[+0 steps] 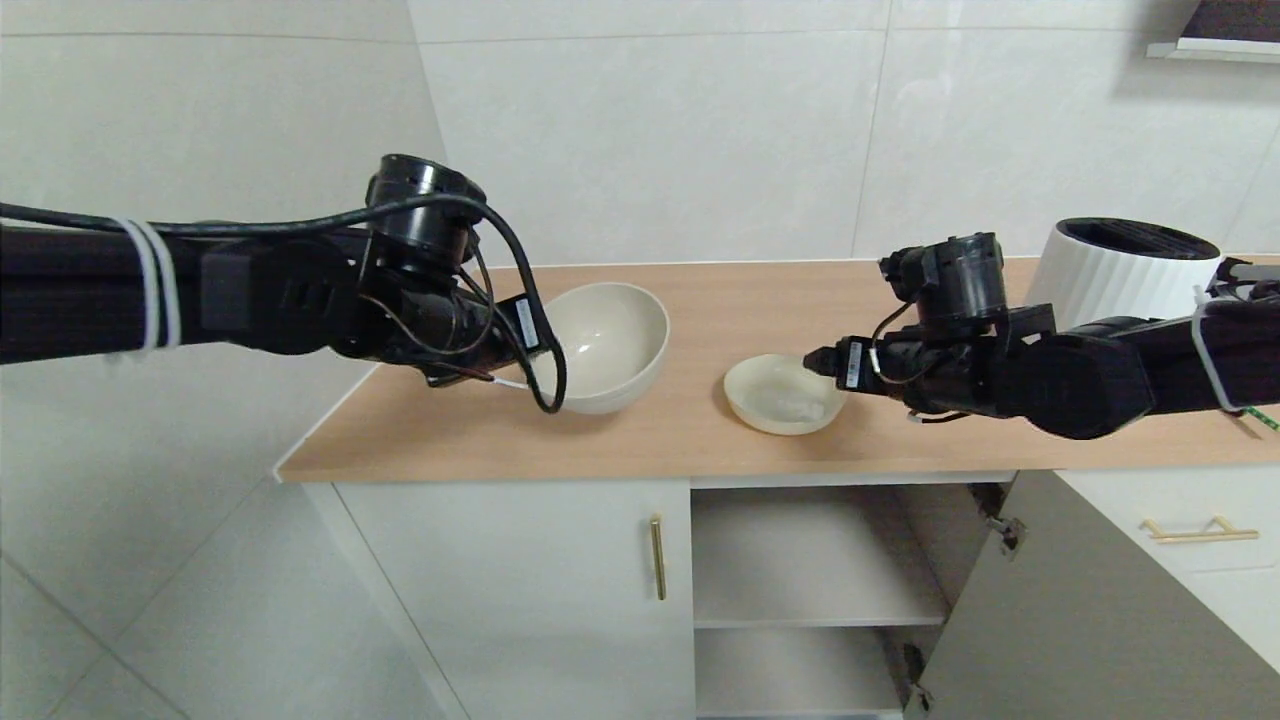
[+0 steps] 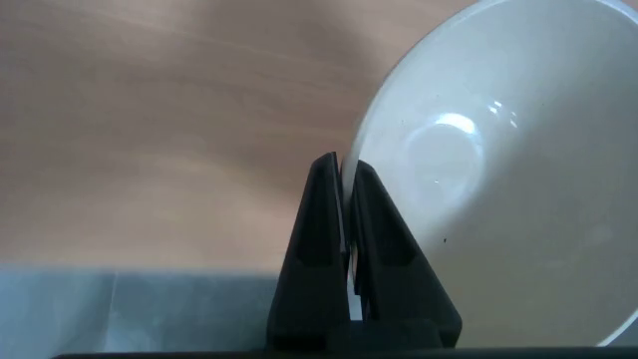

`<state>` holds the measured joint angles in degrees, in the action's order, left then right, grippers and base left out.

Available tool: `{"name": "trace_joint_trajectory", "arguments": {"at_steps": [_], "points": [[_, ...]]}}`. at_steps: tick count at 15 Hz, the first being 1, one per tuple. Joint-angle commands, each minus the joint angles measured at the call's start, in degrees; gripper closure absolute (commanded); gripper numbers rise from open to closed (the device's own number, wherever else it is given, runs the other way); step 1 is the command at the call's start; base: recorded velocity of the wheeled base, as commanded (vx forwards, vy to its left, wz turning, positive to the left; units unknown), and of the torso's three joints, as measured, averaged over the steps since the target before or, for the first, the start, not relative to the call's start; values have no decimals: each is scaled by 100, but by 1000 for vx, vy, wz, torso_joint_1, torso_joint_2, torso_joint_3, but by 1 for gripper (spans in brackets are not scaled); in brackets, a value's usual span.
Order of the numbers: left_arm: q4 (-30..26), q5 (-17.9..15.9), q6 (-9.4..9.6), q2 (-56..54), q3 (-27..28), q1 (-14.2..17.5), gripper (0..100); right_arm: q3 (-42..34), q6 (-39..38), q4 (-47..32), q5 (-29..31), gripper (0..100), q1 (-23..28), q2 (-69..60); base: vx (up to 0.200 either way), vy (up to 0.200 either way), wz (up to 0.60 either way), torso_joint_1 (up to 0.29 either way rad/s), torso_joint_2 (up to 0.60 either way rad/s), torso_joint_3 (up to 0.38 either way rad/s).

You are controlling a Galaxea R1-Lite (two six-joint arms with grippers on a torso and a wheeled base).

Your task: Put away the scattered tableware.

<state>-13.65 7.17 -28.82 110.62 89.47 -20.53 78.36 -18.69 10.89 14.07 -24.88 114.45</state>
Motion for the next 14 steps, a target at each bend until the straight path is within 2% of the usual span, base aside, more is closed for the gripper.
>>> {"name": "trace_joint_trajectory", "arguments": {"at_steps": [1, 3, 9, 10, 14], "points": [[47, 21, 25, -1060, -492, -303, 100, 320, 14, -8, 342, 0, 36, 649, 0, 0, 0, 0, 0, 0], [205, 21, 78, -1323, -694, -461, 100, 364, 14, -8, 377, 0, 36, 755, 0, 0, 0, 0, 0, 0], [311, 30, 140, -1614, -843, -575, 100, 461, 6, 1, 360, 0, 141, 895, 0, 0, 0, 0, 0, 0], [311, 30, 140, -1631, -843, -575, 100, 461, -3, 1, 342, 100, 141, 895, 0, 0, 0, 0, 0, 0], [311, 30, 140, -1640, -843, -593, 100, 478, -12, 19, 325, 100, 141, 939, 0, 0, 0, 0, 0, 0]]}}
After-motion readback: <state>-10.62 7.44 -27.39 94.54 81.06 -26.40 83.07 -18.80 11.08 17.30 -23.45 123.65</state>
